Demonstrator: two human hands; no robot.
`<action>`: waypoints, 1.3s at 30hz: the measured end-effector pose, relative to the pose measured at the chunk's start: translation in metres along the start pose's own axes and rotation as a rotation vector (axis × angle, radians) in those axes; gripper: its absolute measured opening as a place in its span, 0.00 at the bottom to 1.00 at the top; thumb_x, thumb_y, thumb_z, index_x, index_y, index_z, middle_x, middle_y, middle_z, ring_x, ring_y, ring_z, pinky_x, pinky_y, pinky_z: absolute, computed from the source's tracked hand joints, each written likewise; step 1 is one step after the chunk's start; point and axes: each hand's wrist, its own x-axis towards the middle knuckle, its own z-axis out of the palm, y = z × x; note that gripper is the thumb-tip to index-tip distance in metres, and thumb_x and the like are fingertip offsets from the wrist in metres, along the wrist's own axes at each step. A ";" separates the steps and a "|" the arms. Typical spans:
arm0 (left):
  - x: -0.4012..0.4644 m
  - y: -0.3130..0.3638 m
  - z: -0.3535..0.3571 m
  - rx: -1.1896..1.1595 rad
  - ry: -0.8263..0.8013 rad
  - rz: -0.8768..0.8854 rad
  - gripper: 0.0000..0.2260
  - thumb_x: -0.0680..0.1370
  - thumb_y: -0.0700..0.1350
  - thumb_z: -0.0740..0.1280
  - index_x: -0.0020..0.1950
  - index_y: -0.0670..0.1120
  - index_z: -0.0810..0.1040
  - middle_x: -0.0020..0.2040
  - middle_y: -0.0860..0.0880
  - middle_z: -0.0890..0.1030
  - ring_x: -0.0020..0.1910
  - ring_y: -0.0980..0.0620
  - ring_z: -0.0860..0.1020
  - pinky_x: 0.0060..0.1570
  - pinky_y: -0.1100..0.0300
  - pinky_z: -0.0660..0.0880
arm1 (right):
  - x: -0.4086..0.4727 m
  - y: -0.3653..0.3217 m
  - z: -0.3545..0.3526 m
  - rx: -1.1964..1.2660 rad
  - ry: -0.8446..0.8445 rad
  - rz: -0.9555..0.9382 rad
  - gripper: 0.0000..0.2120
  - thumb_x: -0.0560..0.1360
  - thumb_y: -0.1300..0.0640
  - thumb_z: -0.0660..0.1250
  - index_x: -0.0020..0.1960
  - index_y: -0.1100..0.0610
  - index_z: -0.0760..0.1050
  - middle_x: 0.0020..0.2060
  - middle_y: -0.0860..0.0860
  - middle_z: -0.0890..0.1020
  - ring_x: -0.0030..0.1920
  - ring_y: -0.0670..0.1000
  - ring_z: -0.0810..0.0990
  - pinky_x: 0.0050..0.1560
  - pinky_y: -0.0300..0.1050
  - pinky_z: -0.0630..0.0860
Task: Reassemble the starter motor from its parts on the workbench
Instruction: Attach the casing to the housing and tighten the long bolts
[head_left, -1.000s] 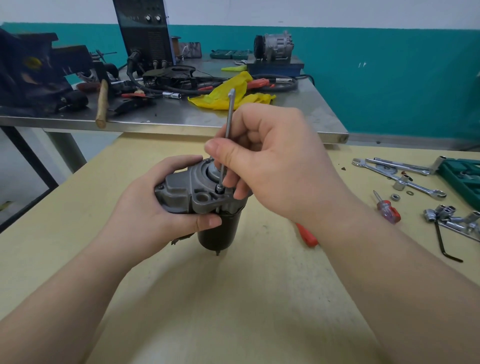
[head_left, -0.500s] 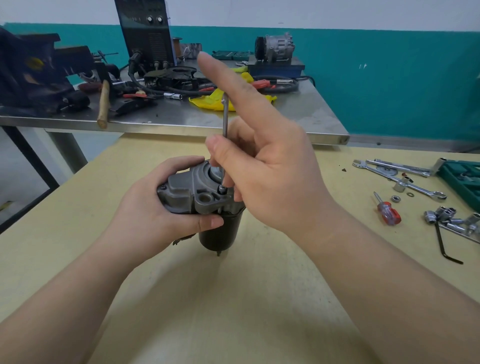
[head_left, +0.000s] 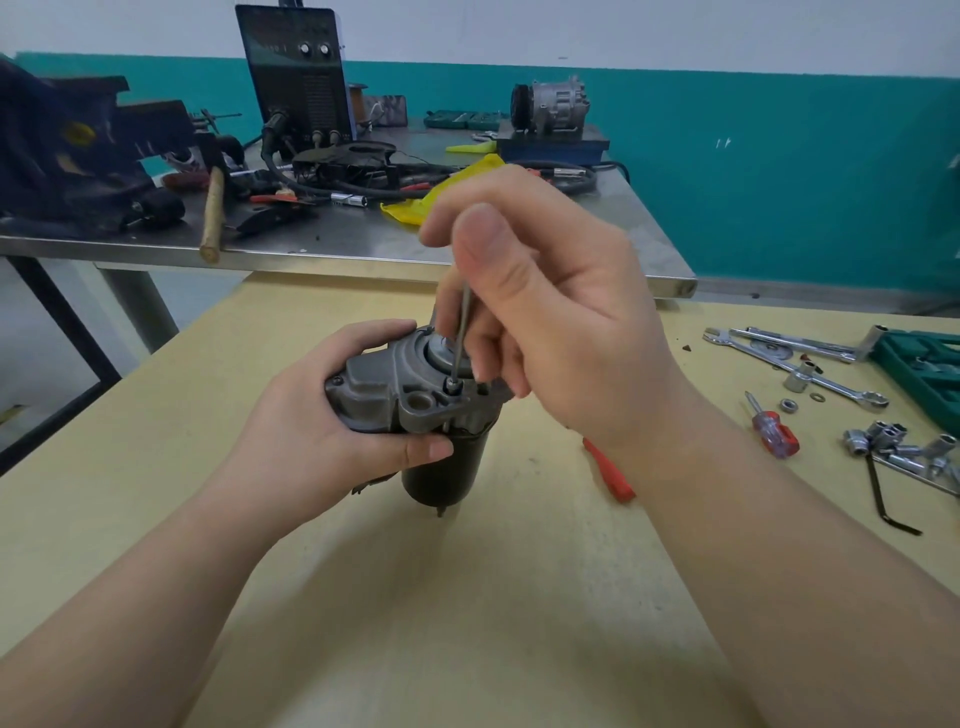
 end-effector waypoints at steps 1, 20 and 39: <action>0.000 0.000 0.000 -0.003 -0.004 -0.002 0.37 0.53 0.51 0.86 0.59 0.72 0.81 0.54 0.63 0.87 0.50 0.61 0.86 0.36 0.69 0.81 | 0.003 -0.001 0.000 -0.015 0.027 0.008 0.07 0.86 0.57 0.62 0.51 0.55 0.78 0.33 0.62 0.80 0.24 0.51 0.77 0.26 0.34 0.70; 0.000 -0.006 0.000 0.018 0.016 -0.031 0.41 0.54 0.47 0.89 0.63 0.67 0.81 0.52 0.59 0.87 0.44 0.55 0.87 0.32 0.56 0.84 | 0.005 0.006 -0.003 0.302 0.203 0.231 0.03 0.80 0.63 0.69 0.50 0.58 0.75 0.37 0.57 0.85 0.29 0.53 0.80 0.25 0.42 0.73; 0.000 -0.003 0.002 0.013 0.009 -0.020 0.40 0.52 0.54 0.86 0.63 0.70 0.80 0.54 0.63 0.87 0.48 0.59 0.87 0.33 0.60 0.84 | 0.007 0.001 -0.001 -0.300 0.264 -0.129 0.08 0.84 0.59 0.67 0.55 0.57 0.86 0.35 0.43 0.80 0.34 0.45 0.78 0.38 0.40 0.73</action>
